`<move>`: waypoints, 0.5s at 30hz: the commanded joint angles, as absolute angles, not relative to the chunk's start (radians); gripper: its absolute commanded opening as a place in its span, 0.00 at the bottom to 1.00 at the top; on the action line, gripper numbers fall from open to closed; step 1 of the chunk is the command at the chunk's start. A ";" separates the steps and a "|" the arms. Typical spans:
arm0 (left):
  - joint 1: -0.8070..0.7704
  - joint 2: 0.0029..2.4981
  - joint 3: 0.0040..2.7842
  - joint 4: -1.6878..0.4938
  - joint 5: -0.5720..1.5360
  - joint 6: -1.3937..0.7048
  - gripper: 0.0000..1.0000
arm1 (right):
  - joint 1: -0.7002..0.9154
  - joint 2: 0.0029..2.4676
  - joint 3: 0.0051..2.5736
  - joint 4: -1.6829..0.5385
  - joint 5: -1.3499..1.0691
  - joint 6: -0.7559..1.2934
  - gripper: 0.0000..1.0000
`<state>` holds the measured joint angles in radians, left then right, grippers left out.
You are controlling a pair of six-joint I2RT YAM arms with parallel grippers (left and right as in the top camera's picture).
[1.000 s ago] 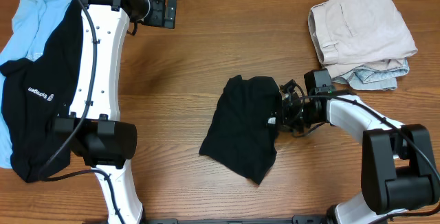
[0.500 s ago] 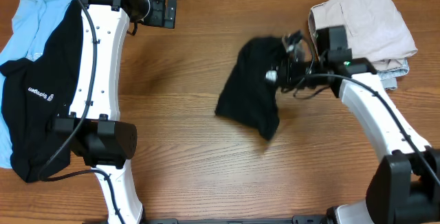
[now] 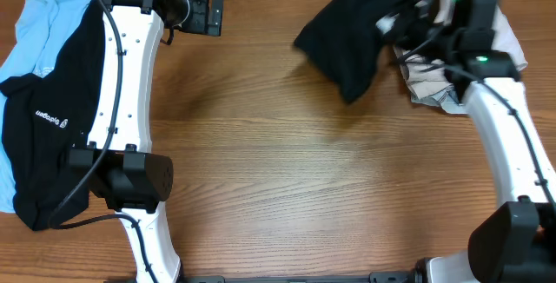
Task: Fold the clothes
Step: 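Carry the black shirt right and place it atop the beige stack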
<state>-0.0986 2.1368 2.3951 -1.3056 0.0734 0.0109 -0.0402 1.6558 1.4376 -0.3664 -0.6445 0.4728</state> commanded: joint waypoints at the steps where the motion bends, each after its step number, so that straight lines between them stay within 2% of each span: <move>1: -0.099 2.140 2.409 -1.304 0.070 0.030 1.00 | -0.136 1.626 1.475 -0.294 -0.564 0.635 0.04; 8: -0.099 2.140 2.410 -1.303 0.070 0.030 1.00 | -0.238 1.650 1.475 -0.162 -0.416 0.761 0.04; 15: -0.099 2.140 2.410 -1.292 0.071 0.030 1.00 | -0.282 1.776 1.475 0.105 -0.434 0.873 0.04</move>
<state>-0.0986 2.1368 2.3951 -1.2991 0.0734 0.0109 -0.2733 1.7077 1.4422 0.0319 -0.4416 0.7998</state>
